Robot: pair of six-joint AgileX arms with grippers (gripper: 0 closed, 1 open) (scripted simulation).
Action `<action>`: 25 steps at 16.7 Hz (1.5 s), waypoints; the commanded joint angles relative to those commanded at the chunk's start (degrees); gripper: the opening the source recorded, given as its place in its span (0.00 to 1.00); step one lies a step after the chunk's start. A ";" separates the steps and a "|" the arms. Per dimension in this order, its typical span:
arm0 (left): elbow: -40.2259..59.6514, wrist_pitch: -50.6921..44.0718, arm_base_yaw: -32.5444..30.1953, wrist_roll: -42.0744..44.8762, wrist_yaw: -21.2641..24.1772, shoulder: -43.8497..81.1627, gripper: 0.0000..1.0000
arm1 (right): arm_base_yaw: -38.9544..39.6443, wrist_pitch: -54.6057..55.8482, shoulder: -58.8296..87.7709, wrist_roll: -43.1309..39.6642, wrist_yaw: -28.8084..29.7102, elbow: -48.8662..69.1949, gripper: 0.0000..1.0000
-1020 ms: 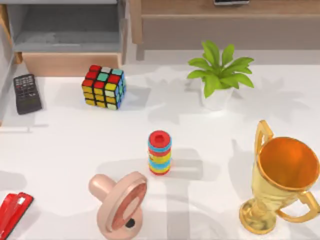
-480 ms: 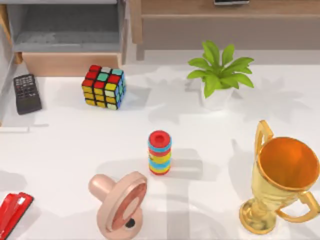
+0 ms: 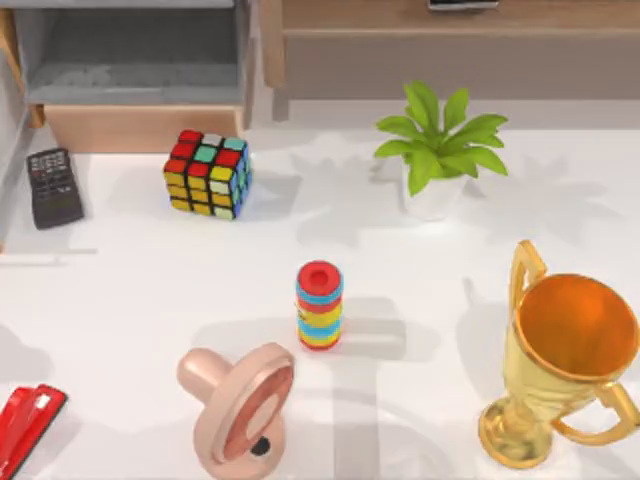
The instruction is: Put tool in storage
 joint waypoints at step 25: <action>3.84 -32.86 1.77 -23.71 -1.13 -8.08 1.00 | 0.00 0.00 0.00 0.00 0.00 0.00 1.00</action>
